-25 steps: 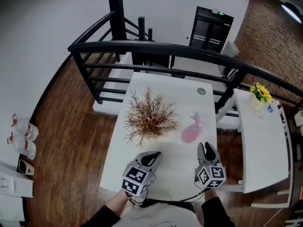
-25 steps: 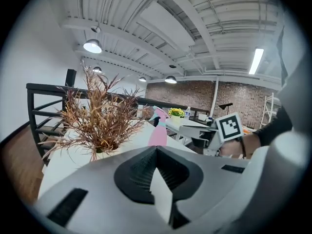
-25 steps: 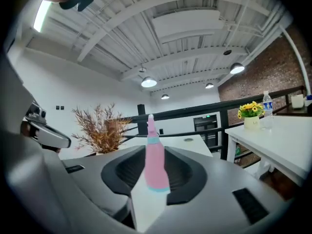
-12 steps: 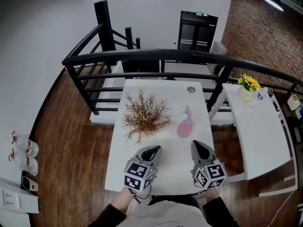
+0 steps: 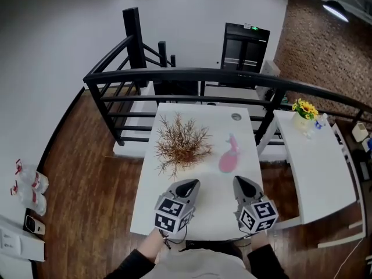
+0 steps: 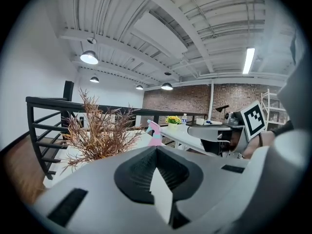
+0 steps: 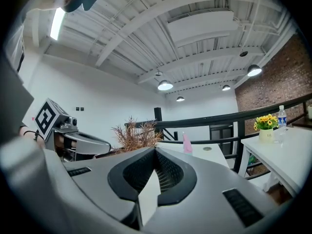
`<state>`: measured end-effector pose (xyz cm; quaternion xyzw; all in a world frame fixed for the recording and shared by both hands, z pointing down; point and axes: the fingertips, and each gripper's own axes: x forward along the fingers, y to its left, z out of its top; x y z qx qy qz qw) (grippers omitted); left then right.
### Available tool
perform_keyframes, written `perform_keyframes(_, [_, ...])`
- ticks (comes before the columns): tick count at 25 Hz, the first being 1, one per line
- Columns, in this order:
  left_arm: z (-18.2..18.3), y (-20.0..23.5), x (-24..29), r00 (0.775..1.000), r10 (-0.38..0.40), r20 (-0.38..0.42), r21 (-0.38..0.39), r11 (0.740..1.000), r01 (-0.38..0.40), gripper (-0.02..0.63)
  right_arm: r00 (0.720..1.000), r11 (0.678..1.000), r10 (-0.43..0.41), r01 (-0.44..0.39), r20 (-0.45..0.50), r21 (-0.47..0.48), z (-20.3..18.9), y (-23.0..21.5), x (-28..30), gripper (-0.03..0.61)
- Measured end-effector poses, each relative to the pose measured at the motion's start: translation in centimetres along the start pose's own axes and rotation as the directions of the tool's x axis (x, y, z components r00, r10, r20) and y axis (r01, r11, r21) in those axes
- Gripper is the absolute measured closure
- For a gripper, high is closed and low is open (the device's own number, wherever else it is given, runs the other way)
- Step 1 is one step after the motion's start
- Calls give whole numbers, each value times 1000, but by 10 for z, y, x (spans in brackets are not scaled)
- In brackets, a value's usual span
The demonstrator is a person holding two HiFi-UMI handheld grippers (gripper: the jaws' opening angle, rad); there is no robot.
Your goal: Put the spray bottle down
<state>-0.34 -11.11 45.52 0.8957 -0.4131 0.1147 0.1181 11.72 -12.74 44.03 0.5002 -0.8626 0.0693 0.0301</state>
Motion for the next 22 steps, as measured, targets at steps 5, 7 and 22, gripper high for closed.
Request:
perform_keyframes(5, [2, -2, -1, 1000, -3, -3, 10, 1000, 3, 606, 1000, 1000, 2, -2, 1, -11, 4, 2, 1, 578])
perform_keyframes(7, [4, -1, 0, 1000, -2, -2, 7, 1000, 2, 606, 1000, 1000, 7, -7, -3, -16, 6, 3, 2, 578])
perform_keyframes(22, [-1, 8, 1, 1000, 8, -1, 3, 1000, -8, 606, 999, 999, 34, -34, 0, -33, 4, 10, 14, 578])
